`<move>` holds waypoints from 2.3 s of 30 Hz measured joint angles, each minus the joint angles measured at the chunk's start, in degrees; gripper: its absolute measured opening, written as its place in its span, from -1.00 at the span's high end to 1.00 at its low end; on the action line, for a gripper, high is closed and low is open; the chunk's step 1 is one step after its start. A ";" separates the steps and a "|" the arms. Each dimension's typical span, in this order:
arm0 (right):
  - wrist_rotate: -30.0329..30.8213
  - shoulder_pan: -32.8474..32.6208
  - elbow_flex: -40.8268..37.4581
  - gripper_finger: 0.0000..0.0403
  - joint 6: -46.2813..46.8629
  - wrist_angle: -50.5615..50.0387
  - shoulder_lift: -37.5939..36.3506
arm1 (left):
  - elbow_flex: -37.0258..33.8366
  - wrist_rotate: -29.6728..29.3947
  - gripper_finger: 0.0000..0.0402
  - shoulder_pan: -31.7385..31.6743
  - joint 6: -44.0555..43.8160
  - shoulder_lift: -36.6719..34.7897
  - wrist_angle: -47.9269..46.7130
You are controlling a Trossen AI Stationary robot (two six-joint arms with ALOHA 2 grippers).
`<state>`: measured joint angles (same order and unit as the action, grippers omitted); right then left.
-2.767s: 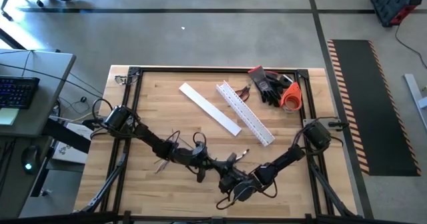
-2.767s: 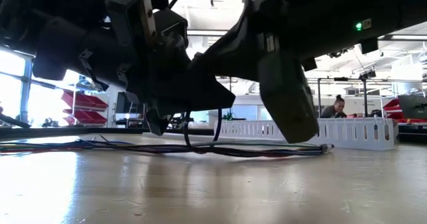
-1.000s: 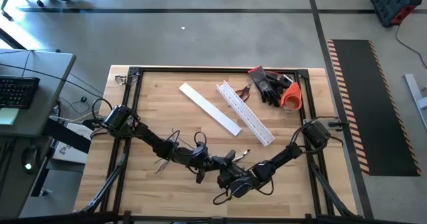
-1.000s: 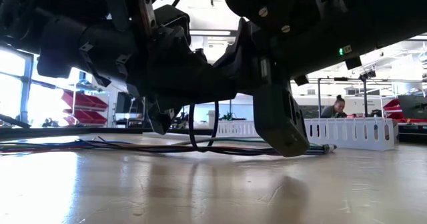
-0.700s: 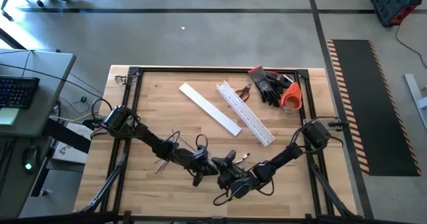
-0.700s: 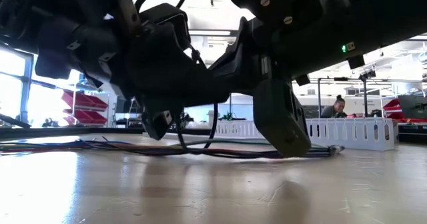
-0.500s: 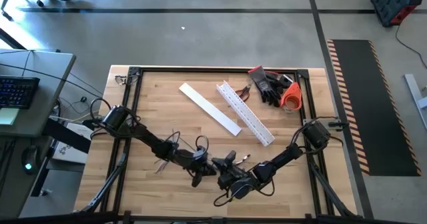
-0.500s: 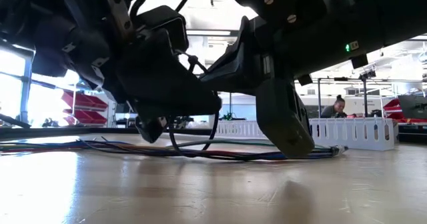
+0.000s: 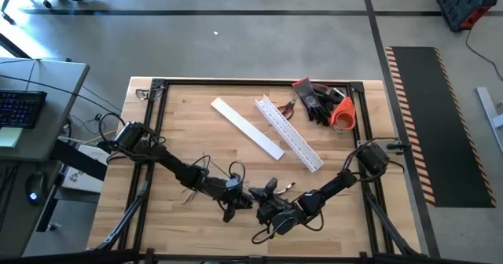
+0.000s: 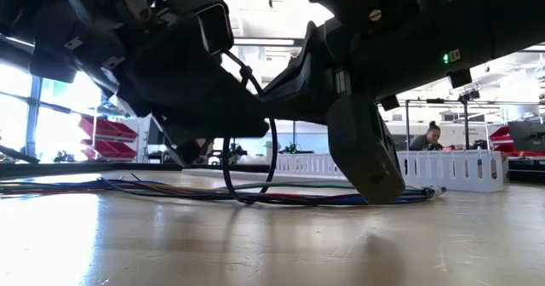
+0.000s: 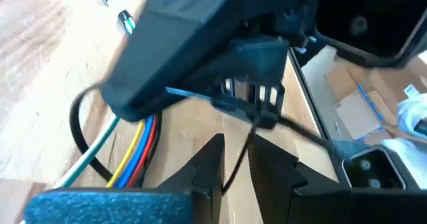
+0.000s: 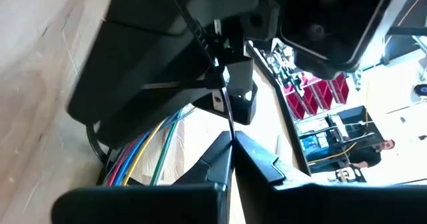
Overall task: Ziptie cables
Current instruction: Wrap the colored cables with the black zip tie
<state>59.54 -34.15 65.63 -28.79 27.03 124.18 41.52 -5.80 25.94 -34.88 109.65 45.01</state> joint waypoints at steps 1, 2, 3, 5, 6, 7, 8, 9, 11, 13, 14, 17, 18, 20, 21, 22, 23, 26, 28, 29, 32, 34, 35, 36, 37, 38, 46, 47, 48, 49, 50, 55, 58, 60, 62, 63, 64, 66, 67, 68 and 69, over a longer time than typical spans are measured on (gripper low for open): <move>-0.01 0.00 0.00 1.00 0.04 0.00 -0.01 | 0.00 -0.17 0.73 0.12 0.20 0.00 0.11; -0.03 -0.01 0.00 1.00 0.04 0.00 -0.02 | 0.00 -0.52 0.73 0.28 0.63 0.00 0.12; -0.03 -0.02 0.00 1.00 0.06 0.00 -0.02 | 0.00 -0.80 0.74 0.42 1.23 0.00 0.00; -0.02 0.00 0.00 1.00 0.19 -0.02 -0.02 | 0.00 -0.92 0.76 0.73 2.98 0.00 0.06; -0.03 0.00 0.00 1.00 0.30 -0.02 -0.04 | 0.00 -1.06 0.78 0.93 3.90 0.00 0.19; -0.03 0.00 0.00 1.00 0.28 -0.02 -0.04 | 0.00 -1.34 0.80 1.15 4.58 0.00 0.30; -0.03 0.00 0.00 1.00 0.30 -0.02 -0.04 | 0.00 -1.75 0.82 1.40 5.02 0.00 0.30; -0.03 0.00 0.00 1.00 0.28 -0.02 -0.04 | 0.00 -2.36 0.84 1.64 5.12 0.00 0.31; -0.03 -0.01 0.00 1.00 0.28 -0.02 -0.04 | 0.00 -2.69 0.88 1.85 5.14 0.00 0.29; -0.03 0.00 0.00 1.00 0.28 -0.02 -0.04 | 0.00 -2.43 0.92 2.06 5.16 0.00 0.29; -0.03 0.00 0.00 1.00 0.30 -0.02 -0.04 | 0.00 -2.40 0.94 2.16 5.14 0.00 0.29; -0.04 0.00 0.00 1.00 0.26 -0.02 -0.04 | 0.00 -2.39 0.98 2.27 5.64 0.00 0.48; -0.05 0.00 0.00 1.00 0.22 -0.02 -0.04 | 0.00 -2.36 0.99 2.27 5.97 0.00 0.62; -0.03 -0.02 0.00 1.00 0.05 -0.04 -0.04 | 0.00 -2.43 1.00 2.22 6.41 0.00 0.72; -0.03 0.00 0.00 1.00 0.02 -0.04 -0.04 | 0.00 -2.70 1.00 2.22 6.54 0.00 0.82; -0.05 0.00 0.00 1.00 -0.24 -0.04 -0.04 | 0.00 -3.65 1.00 2.26 6.55 0.02 1.07; -0.03 0.00 0.00 1.00 -0.85 -0.01 -0.04 | 0.00 -4.82 1.00 2.26 6.23 0.02 1.49; -0.05 0.00 0.00 1.00 -3.70 0.78 -0.04 | 0.00 -6.11 1.00 1.36 3.56 0.02 1.64; 0.05 0.00 0.00 1.00 -5.28 1.56 -0.04 | 0.00 -5.66 1.00 0.42 1.38 0.04 1.64; 0.34 -0.01 0.00 1.00 -6.20 1.91 -0.04 | 0.00 -5.26 1.00 -0.02 0.41 0.04 1.64; 0.43 -0.11 0.00 1.00 -8.60 1.95 -0.07 | 0.00 -4.14 1.00 -0.94 -2.83 0.04 1.71; 0.47 -0.35 0.00 1.00 -11.13 2.29 -0.07 | 0.00 -3.19 1.00 -1.55 -4.46 0.04 2.45; 0.47 -0.56 0.00 1.00 -12.82 2.61 -0.07 | -0.06 -2.90 1.00 -1.89 -5.19 0.04 3.07; 0.56 -0.81 0.00 1.00 -14.53 3.00 -0.07 | -0.52 -2.76 1.00 -2.15 -5.74 0.04 4.59; 0.55 -1.03 0.00 1.00 -16.07 3.43 -0.07 | -1.14 -2.61 1.00 -2.35 -6.32 0.04 6.08; 0.54 -1.22 0.00 1.00 -17.75 3.95 -0.07 | -1.75 -2.16 1.00 -2.64 -6.84 0.04 7.67; 1.02 -1.05 0.00 1.00 -20.29 5.53 -0.07 | -3.61 -0.35 1.00 -2.98 -7.01 0.07 11.77; 1.00 -0.77 0.00 1.00 -18.92 5.55 -0.07 | -3.61 -0.48 1.00 -2.74 -7.03 0.07 11.81; 0.91 -0.49 0.00 1.00 -17.28 5.55 -0.07 | -3.61 -0.64 1.00 -2.54 -7.03 0.07 11.72; 0.84 -0.22 0.00 0.99 -15.86 5.55 -0.07 | -3.59 -0.74 1.00 -2.29 -7.03 0.07 11.55; 0.84 0.04 0.00 0.98 -14.66 5.55 -0.07 | -3.58 -1.02 1.00 -2.02 -7.03 0.07 11.39; -0.12 0.74 0.00 0.76 -8.70 5.37 -0.19 | -3.56 -3.00 1.00 -0.64 -6.56 0.07 10.07; -0.40 0.76 0.00 0.54 -4.84 1.56 -1.73 | -3.56 -5.70 1.00 0.78 -7.23 0.07 8.92; -1.76 0.81 0.00 0.40 0.13 -3.61 -3.85 | -3.56 -7.95 1.00 1.85 -8.07 0.07 8.39; -5.21 1.26 0.04 0.28 7.18 -11.01 -6.38 | -3.56 -10.29 1.00 2.76 -8.42 0.07 8.27; -7.90 1.68 0.07 0.22 11.19 -15.18 -7.70 | -3.56 -11.52 1.00 3.18 -8.46 0.07 8.33; -11.17 2.20 0.08 0.16 15.10 -19.54 -8.95 | -3.56 -12.86 1.00 3.62 -8.53 0.07 8.33; -18.77 3.23 0.08 0.07 21.97 -27.14 -11.08 | -3.56 -15.58 1.00 4.34 -8.79 0.31 8.54; -22.86 3.70 0.09 0.03 24.92 -30.30 -11.98 | -3.50 -16.69 1.00 4.53 -9.14 0.60 8.60; -26.68 4.11 0.07 -0.01 27.47 -32.70 -12.77 | -3.34 -17.60 1.00 4.67 -9.48 0.99 8.53; -29.81 4.41 0.07 -0.03 29.35 -34.55 -13.47 | -2.97 -17.93 1.00 4.77 -9.54 1.50 8.47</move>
<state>29.72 -29.74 65.69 0.56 -7.52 110.71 38.54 -23.73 30.71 -44.42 111.14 53.48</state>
